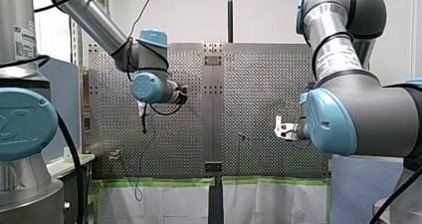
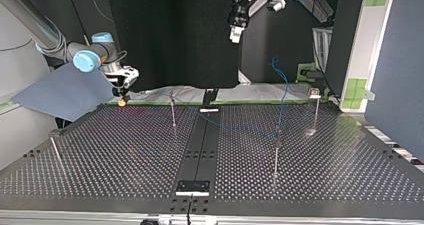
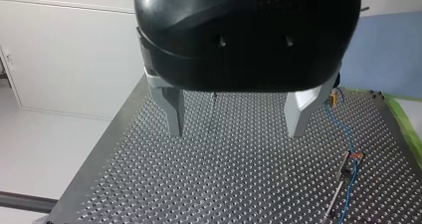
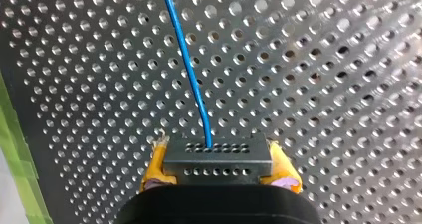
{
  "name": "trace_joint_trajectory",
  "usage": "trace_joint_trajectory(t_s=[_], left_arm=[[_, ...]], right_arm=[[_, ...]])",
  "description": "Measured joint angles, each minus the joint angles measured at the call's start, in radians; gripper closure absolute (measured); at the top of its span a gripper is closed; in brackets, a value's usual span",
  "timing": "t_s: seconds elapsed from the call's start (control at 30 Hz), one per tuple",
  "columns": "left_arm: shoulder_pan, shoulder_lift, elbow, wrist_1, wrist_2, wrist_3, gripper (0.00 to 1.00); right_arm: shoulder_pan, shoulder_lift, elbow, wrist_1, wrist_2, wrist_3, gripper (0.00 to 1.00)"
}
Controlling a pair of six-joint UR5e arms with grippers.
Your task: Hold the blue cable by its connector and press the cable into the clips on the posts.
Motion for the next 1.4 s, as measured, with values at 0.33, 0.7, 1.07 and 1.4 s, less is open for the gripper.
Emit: trace_joint_trajectory(t_s=[0.33,0.7,1.07,1.4], left_arm=[[0.005,-0.047,-0.003,0.046,0.008,0.004,0.0],[0.006,-0.053,-0.003,0.039,0.004,0.007,0.0],[0.009,-0.053,-0.003,0.046,0.005,0.018,0.0],[0.01,-0.053,-0.003,0.05,0.004,0.021,0.0]], right_arm=[[-0.016,-0.094,0.021,-0.023,0.009,0.001,1.0],[-0.009,-0.199,0.018,-0.036,0.01,-0.036,1.0],[0.01,-0.244,0.02,-0.042,0.008,-0.045,1.0],[0.012,-0.245,0.02,-0.043,0.007,-0.043,1.0]])
